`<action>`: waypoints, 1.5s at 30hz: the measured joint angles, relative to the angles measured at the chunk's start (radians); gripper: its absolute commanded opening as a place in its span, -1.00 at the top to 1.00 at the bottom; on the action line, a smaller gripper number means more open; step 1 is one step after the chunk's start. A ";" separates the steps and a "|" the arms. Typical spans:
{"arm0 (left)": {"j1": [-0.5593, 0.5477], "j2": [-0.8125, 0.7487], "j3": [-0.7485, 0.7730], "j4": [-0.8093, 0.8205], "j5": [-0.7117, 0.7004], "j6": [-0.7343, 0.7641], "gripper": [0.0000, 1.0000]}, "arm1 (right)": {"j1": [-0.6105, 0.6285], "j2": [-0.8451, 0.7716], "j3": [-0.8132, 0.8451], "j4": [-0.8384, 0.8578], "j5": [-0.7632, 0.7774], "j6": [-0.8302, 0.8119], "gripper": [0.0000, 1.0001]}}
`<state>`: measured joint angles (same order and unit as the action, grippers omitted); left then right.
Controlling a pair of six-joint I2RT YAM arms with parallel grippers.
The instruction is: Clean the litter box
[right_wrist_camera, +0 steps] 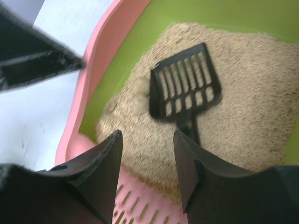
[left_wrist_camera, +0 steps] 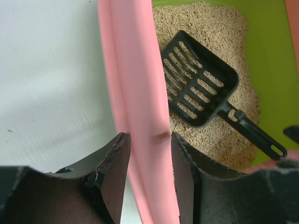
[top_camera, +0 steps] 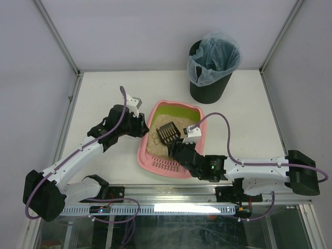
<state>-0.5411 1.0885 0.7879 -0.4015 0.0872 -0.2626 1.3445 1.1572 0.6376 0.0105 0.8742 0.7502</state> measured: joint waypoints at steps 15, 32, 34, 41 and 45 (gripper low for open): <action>0.006 0.003 0.000 0.000 -0.004 -0.001 0.13 | 0.177 -0.106 0.034 -0.183 0.036 -0.124 -0.75; 0.006 -0.331 -0.055 0.018 -0.177 -0.091 -0.98 | -0.571 -0.495 0.034 -0.340 -0.487 -0.272 -1.00; 0.006 -0.399 -0.067 0.014 -0.213 -0.117 -0.98 | -0.577 -0.549 0.035 -0.362 -0.493 -0.277 -1.00; 0.006 -0.605 -0.097 -0.065 -0.328 -0.187 -0.98 | -0.577 -0.716 0.035 -0.463 -0.466 -0.269 -1.00; 0.006 -0.643 -0.113 -0.110 -0.353 -0.200 -0.98 | -0.578 -0.771 0.018 -0.465 -0.458 -0.286 -1.00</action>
<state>-0.5346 0.4458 0.6754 -0.5114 -0.2661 -0.4629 0.7670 0.3866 0.6556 -0.4549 0.4160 0.4644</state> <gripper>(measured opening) 0.990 0.998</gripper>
